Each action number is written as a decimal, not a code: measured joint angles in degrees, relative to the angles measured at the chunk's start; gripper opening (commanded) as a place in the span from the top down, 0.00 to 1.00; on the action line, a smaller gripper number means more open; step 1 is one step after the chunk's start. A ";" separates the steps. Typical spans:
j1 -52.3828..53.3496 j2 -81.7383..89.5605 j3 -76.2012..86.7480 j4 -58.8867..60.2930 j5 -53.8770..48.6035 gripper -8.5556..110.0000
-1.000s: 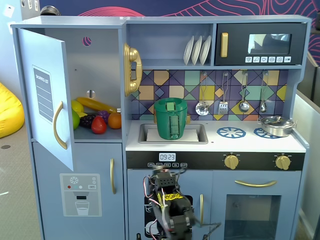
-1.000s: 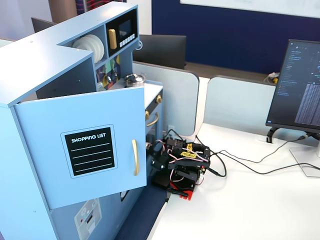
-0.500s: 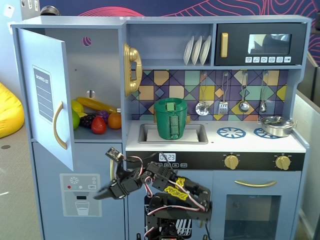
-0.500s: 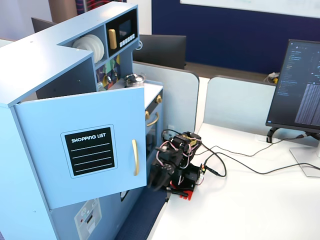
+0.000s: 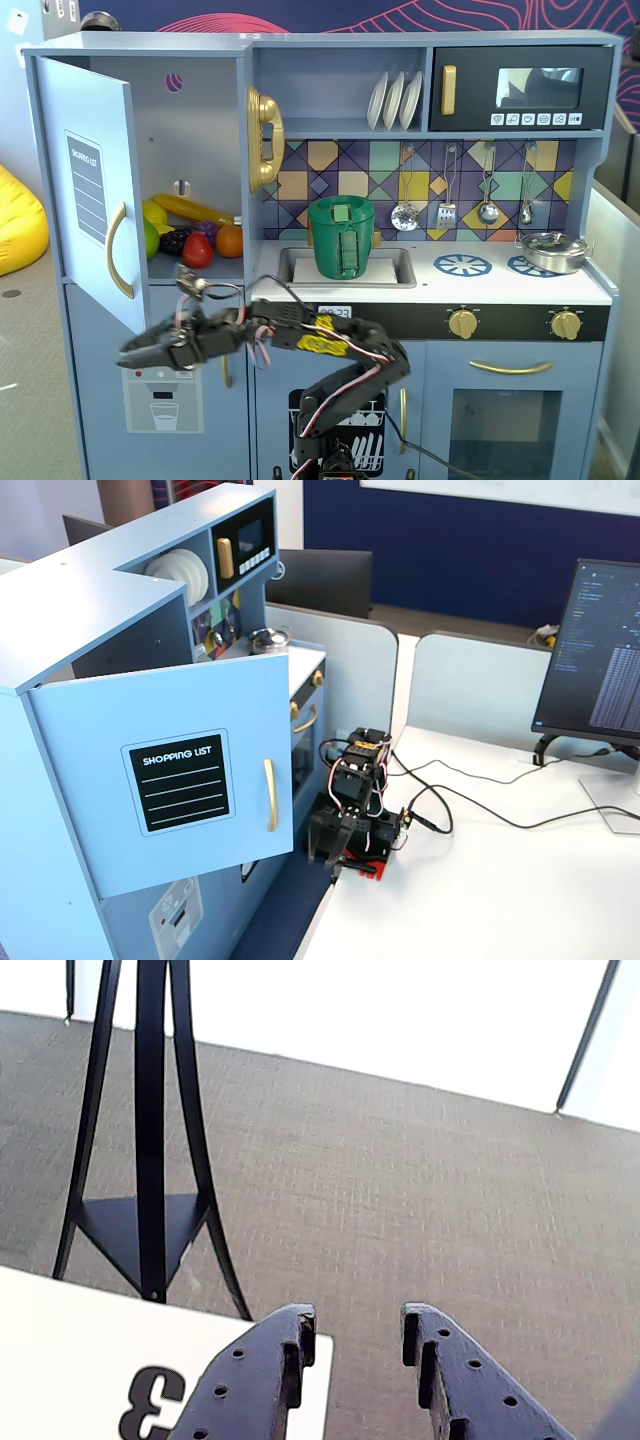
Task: Close the left cabinet door
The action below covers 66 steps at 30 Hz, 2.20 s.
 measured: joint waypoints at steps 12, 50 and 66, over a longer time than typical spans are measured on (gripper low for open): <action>0.97 -20.30 -20.48 -2.20 -6.59 0.93; 43.68 -5.10 -12.04 5.10 1.14 0.93; 80.16 32.26 33.75 40.61 9.40 0.93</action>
